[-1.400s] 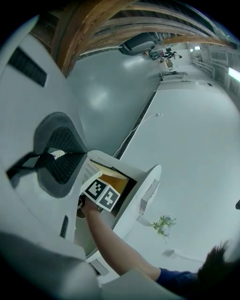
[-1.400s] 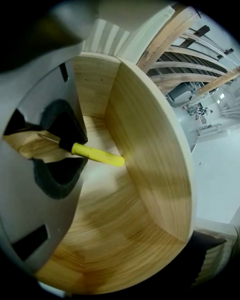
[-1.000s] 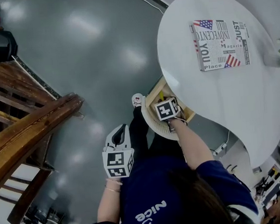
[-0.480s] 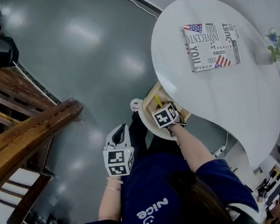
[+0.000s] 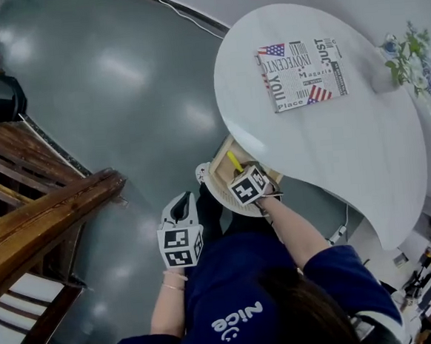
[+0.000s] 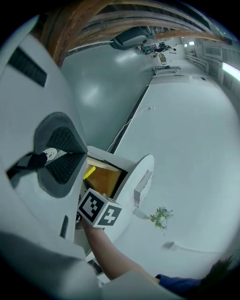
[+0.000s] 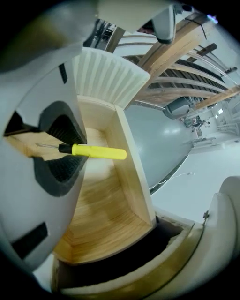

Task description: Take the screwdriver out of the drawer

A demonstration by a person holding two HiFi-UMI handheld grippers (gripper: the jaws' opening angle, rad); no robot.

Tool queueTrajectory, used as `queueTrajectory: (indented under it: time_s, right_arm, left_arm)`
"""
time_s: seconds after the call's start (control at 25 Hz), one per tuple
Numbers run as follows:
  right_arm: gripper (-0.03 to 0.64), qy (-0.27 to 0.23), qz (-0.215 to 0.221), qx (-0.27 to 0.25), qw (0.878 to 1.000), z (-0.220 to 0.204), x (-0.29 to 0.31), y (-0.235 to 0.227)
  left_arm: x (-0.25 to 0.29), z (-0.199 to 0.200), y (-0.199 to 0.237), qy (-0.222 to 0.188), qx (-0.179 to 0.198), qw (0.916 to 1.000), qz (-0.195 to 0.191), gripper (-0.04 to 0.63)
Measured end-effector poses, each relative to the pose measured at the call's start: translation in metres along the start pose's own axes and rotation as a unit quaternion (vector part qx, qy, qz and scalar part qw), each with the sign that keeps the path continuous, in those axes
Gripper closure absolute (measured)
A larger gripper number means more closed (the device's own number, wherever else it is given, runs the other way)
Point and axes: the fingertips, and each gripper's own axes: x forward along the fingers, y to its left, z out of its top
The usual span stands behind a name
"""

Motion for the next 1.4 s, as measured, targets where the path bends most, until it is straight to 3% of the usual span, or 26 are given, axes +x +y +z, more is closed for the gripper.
queueTrajectory:
  time_s: [0.32,0.68,1.16,1.4]
  right_arm:
    - [0.535,-0.028,-0.013,-0.03,0.999,-0.002,-0.037,0.007]
    - [0.535,-0.089,-0.028,-0.007,0.996,0.011,-0.085,0.011]
    - [0.535,-0.176,-0.058,0.073,0.98,0.026,-0.144,0.019]
    - [0.535,-0.232,-0.082,0.103,0.964,0.038,-0.182,0.007]
  left_arm:
    - [0.005,0.018,-0.007,-0.017,-0.014,0.9995,-0.022,0.591]
    - [0.013,0.036,-0.035,-0.026,0.021,0.9972,-0.067,0.591]
    - [0.015,0.066,-0.059,-0.042,0.072,0.9902,-0.112,0.591]
    - [0.011,0.083,-0.069,-0.062,0.091,0.9859,-0.126,0.591]
